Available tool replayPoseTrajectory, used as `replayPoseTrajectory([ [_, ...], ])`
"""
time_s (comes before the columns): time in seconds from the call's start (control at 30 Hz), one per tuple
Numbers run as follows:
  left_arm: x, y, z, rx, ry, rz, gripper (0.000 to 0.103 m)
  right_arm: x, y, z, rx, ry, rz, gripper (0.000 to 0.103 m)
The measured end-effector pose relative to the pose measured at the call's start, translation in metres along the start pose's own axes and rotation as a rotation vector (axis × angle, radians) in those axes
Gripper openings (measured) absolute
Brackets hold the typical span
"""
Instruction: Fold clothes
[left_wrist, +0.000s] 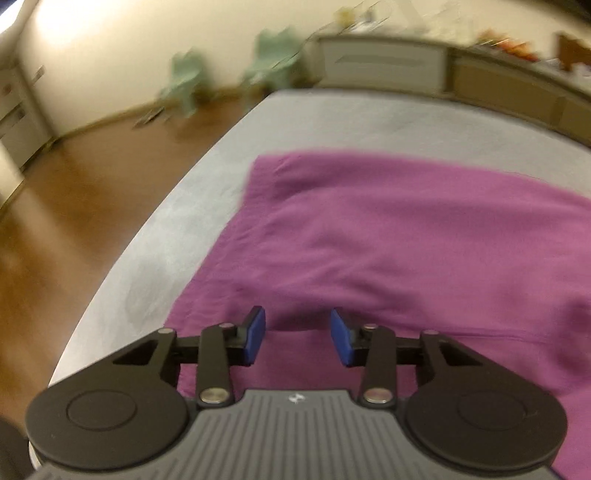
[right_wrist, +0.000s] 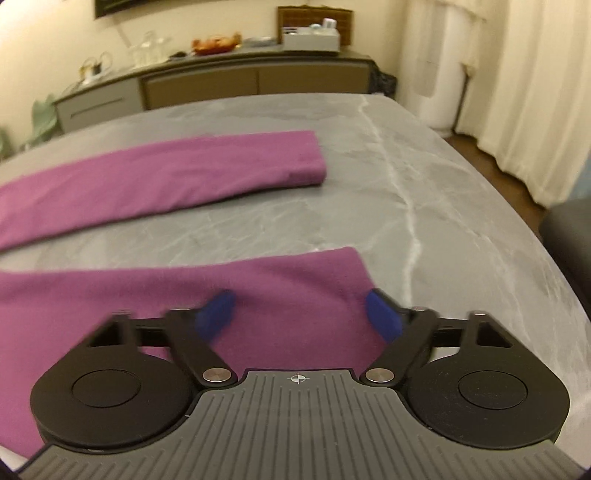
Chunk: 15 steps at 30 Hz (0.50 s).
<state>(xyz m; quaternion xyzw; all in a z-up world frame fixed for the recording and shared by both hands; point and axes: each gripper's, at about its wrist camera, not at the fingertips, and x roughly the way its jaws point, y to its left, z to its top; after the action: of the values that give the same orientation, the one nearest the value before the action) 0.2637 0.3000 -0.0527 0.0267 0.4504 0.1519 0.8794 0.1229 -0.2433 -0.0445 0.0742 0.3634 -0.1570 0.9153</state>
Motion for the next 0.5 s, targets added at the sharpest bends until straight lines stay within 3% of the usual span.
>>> replayPoseTrajectory([
  [0.1, -0.034, -0.019, -0.017, 0.113, -0.086, -0.095, 0.049, -0.021, 0.002, -0.007, -0.021, -0.044, 0.07, 0.08],
  [0.17, -0.025, -0.025, -0.034, 0.187, -0.05, -0.08, 0.048, -0.015, 0.005, -0.016, -0.086, -0.021, 0.078, 0.081],
  [0.2, -0.009, -0.024, -0.04, 0.202, 0.0, -0.028, 0.051, -0.005, 0.003, -0.021, -0.114, 0.001, 0.052, 0.09],
  [0.23, -0.005, -0.017, -0.041, 0.187, -0.003, -0.004, 0.055, 0.002, -0.001, -0.024, -0.124, 0.013, 0.035, 0.098],
  [0.27, -0.002, -0.009, -0.043, 0.172, -0.008, 0.019, 0.054, 0.005, -0.006, -0.022, -0.116, 0.018, 0.031, 0.098],
  [0.3, -0.009, 0.001, -0.042, 0.129, -0.008, 0.012, 0.046, 0.005, -0.011, -0.019, -0.106, 0.031, 0.019, 0.096],
  [0.37, -0.03, 0.017, -0.043, 0.075, -0.034, -0.032, 0.045, -0.006, -0.017, -0.017, -0.059, 0.042, -0.006, 0.082],
  [0.47, -0.067, 0.022, -0.063, 0.163, -0.1, -0.098, 0.051, -0.035, -0.025, -0.022, -0.006, -0.002, 0.081, 0.083],
  [0.5, -0.064, 0.023, -0.072, 0.182, -0.069, -0.092, 0.051, -0.039, -0.023, -0.027, -0.028, 0.006, 0.106, 0.084],
])
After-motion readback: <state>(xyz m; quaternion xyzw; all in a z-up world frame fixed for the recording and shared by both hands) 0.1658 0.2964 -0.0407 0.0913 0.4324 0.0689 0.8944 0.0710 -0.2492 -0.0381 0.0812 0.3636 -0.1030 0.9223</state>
